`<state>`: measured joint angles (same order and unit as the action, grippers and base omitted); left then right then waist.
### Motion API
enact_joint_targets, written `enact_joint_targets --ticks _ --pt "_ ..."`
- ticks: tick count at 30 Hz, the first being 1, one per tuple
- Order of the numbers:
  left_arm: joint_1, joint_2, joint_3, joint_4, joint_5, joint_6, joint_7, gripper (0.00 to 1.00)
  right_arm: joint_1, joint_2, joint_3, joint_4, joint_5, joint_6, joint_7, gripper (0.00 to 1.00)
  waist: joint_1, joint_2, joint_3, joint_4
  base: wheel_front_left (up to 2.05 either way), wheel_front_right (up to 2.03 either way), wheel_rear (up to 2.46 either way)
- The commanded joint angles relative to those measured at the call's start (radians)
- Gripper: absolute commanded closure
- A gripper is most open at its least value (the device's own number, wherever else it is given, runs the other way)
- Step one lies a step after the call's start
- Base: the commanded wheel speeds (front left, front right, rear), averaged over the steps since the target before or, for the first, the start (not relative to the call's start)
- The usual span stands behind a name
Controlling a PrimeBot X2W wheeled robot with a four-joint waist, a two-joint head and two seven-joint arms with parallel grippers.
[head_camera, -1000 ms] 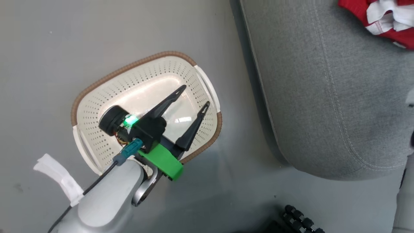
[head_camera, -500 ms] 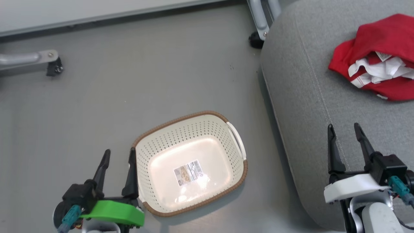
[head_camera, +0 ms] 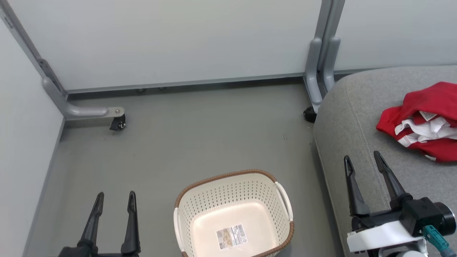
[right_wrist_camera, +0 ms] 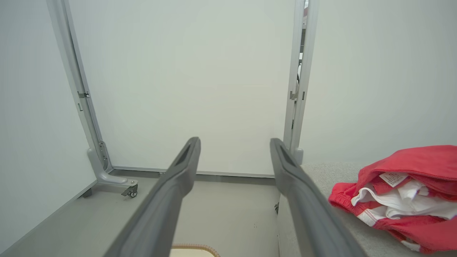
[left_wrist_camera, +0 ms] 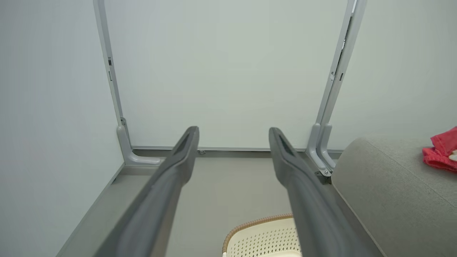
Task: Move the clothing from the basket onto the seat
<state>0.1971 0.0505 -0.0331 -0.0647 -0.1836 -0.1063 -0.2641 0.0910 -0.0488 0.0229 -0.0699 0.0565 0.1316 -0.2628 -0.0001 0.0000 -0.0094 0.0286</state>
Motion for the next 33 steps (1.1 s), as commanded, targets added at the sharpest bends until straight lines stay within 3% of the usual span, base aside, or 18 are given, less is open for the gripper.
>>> enact_joint_targets --ticks 1,9,28,29,33 --pt "0.033 0.001 -0.001 -0.008 -0.002 0.000 0.000 0.00 0.026 -0.003 -0.001 -0.011 -0.003 -0.002 -0.003 0.00 0.0001 0.0000 -0.067 0.023 0.00 0.00 0.00" --pt "0.101 0.001 -0.025 0.032 0.026 0.004 0.000 0.00 0.116 -0.003 0.007 0.012 -0.012 -0.002 -0.003 0.00 0.0001 0.0000 -0.099 0.003 0.00 0.00 0.00" --pt "0.071 0.001 -0.034 0.056 0.010 0.022 0.000 0.00 0.117 -0.003 -0.016 0.035 0.002 -0.002 -0.003 0.00 0.0001 0.0000 -0.122 -0.012 0.00 0.00 0.00" --pt "0.082 -0.001 -0.036 0.062 0.009 0.019 0.000 1.00 0.112 0.000 -0.014 0.039 0.002 0.000 0.000 1.00 0.0001 0.0000 -0.121 -0.013 0.00 0.00 0.00" --pt "0.085 -0.002 -0.037 0.102 0.005 0.019 0.000 1.00 0.117 0.005 -0.010 0.076 0.005 0.000 0.001 1.00 0.0001 0.0000 -0.121 -0.013 0.00 0.00 0.00"
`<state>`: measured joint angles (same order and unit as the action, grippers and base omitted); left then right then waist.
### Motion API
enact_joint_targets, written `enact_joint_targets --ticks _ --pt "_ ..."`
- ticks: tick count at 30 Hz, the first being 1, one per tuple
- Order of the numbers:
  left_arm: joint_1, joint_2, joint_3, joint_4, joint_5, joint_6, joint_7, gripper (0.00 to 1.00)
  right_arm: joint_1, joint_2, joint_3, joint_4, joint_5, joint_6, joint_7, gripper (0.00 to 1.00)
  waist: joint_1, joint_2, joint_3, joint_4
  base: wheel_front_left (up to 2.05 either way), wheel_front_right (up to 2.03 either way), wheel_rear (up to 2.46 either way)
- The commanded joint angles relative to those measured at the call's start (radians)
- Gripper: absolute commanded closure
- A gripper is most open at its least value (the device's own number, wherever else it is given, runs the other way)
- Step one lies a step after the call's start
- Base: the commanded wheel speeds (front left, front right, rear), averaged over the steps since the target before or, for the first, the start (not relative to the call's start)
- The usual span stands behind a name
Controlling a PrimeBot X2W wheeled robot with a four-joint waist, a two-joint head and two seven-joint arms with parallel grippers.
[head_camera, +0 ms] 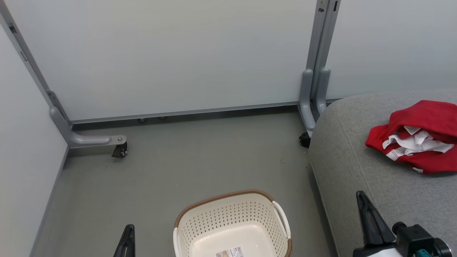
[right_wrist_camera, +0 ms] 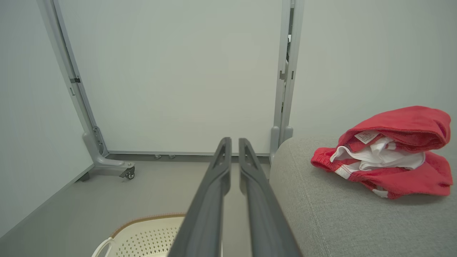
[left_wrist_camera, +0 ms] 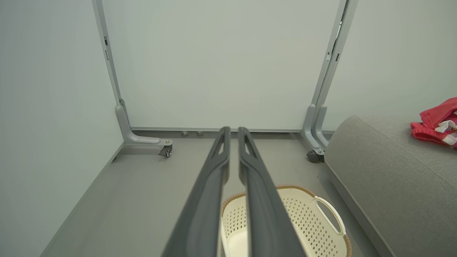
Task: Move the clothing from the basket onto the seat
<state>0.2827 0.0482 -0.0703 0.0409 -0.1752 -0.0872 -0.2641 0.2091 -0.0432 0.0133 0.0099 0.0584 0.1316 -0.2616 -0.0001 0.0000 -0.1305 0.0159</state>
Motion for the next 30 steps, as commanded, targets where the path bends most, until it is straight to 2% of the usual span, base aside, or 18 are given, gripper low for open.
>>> enact_joint_targets --ticks 1,12,30 --pt "-0.005 0.001 0.001 -0.003 -0.026 0.000 0.004 1.00 -0.003 -0.001 0.001 -0.003 0.028 0.000 0.003 1.00 0.0001 0.0000 0.001 0.000 0.00 0.00 0.00" --pt "-0.068 0.013 0.017 0.030 -0.264 -0.007 0.053 1.00 -0.056 -0.017 -0.002 0.034 0.288 0.000 0.049 1.00 0.0001 0.0000 0.014 -0.002 0.00 0.00 0.00" --pt "-0.150 0.024 0.040 0.075 -0.560 -0.017 0.118 1.00 -0.120 -0.030 -0.012 0.081 0.609 0.000 0.111 1.00 0.0001 0.0000 0.033 -0.004 0.00 0.00 0.00"
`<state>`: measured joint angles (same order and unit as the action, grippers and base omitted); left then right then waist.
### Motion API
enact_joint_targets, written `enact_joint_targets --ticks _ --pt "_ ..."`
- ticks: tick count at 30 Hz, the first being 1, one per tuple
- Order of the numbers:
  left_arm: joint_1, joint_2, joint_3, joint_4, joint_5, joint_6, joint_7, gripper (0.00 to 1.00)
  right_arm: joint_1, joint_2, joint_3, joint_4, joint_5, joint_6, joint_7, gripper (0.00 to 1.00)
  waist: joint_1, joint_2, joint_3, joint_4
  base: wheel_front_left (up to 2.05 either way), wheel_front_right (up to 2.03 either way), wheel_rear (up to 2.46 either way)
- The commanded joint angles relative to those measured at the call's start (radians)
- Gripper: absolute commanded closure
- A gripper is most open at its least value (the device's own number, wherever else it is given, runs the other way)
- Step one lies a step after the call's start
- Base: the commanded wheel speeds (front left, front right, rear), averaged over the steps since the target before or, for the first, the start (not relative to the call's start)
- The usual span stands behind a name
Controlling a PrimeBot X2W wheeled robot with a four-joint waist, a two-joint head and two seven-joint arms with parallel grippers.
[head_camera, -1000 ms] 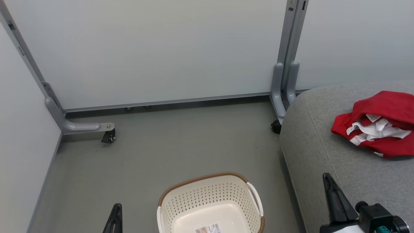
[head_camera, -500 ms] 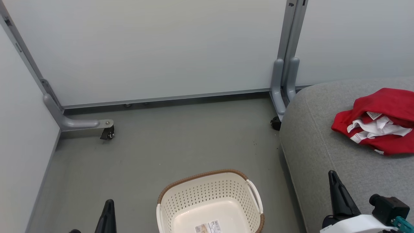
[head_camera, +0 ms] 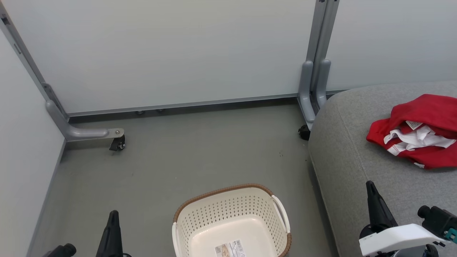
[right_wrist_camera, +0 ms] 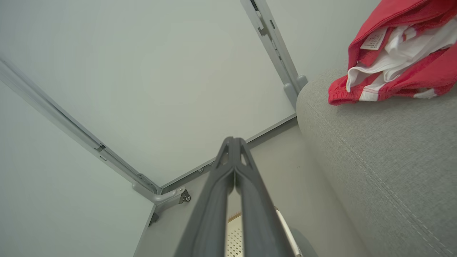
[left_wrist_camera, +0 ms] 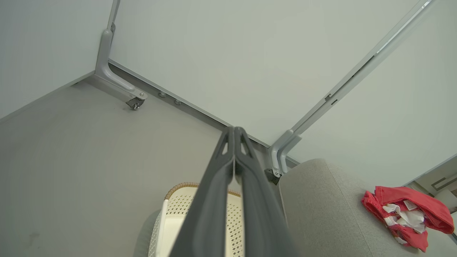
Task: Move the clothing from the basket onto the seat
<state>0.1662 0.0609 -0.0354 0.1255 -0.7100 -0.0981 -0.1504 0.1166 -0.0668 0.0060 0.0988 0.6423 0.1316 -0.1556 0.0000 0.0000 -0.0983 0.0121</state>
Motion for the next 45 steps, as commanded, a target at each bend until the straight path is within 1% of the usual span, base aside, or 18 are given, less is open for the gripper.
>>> enact_joint_targets --ticks 1,23,45 --pt "-0.037 0.011 0.006 -0.009 -0.039 -0.007 0.007 1.00 -0.031 -0.007 -0.005 -0.006 0.040 0.000 0.007 1.00 0.0000 0.0000 0.002 0.000 0.00 0.00 0.00" --pt "-0.115 0.016 0.037 0.029 -0.328 -0.016 0.077 1.00 -0.095 -0.014 -0.023 0.041 0.353 -0.001 0.077 1.00 0.0000 0.0000 0.025 -0.003 0.00 0.00 0.00" --pt "-0.179 0.017 0.066 0.061 -0.552 -0.023 0.137 1.00 -0.144 -0.016 -0.044 0.080 0.596 0.000 0.136 1.00 0.0000 0.0000 0.048 -0.006 0.00 0.00 0.00"
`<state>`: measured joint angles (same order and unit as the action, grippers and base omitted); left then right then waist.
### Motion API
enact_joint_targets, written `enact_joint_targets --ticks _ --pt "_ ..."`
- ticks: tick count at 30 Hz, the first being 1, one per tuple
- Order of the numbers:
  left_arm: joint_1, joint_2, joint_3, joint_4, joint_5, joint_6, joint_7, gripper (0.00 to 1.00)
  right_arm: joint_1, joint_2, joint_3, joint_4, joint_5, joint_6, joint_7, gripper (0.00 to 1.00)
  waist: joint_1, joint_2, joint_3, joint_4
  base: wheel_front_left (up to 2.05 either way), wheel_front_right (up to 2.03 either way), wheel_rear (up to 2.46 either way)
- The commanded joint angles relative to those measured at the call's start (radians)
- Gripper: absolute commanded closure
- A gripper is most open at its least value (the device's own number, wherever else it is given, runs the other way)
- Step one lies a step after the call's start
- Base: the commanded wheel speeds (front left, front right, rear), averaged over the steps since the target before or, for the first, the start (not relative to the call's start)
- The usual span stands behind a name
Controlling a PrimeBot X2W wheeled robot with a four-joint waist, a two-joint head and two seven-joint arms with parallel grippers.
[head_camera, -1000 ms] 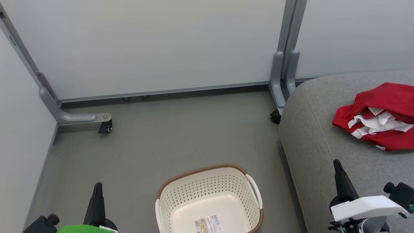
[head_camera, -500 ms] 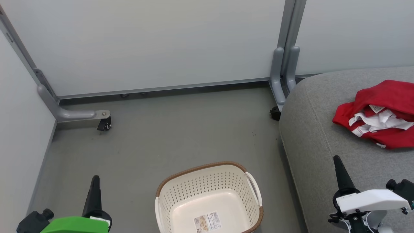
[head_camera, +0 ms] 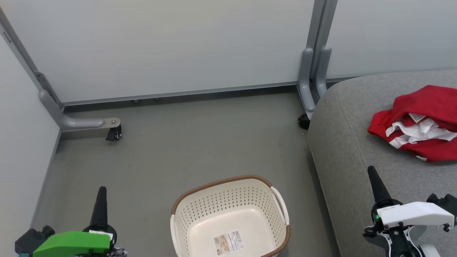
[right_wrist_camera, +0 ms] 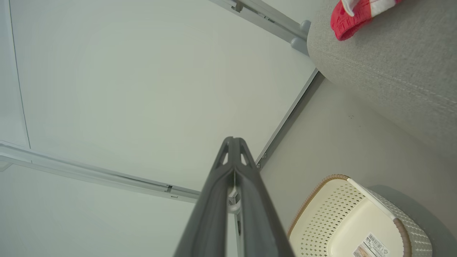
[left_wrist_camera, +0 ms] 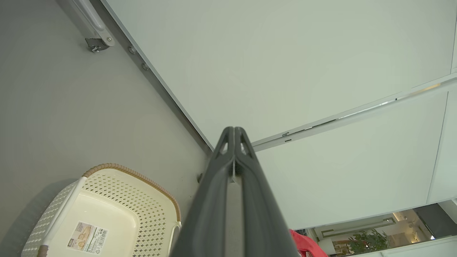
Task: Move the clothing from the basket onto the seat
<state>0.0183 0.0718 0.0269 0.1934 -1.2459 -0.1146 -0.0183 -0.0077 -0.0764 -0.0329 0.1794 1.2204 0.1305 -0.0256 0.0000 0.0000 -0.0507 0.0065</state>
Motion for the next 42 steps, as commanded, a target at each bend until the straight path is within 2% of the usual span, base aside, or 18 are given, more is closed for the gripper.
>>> enact_joint_targets --ticks 1,42 --pt "-0.033 0.006 0.005 -0.005 -0.026 -0.007 0.008 1.00 -0.022 -0.006 -0.005 0.000 0.027 0.001 0.008 1.00 0.0000 0.0000 0.002 0.000 0.00 0.00 0.00" --pt "-0.123 -0.001 0.056 0.046 -0.349 -0.019 0.100 1.00 -0.095 0.000 -0.043 0.058 0.377 0.000 0.103 1.00 0.0000 0.0000 0.046 -0.006 0.00 0.00 0.00"
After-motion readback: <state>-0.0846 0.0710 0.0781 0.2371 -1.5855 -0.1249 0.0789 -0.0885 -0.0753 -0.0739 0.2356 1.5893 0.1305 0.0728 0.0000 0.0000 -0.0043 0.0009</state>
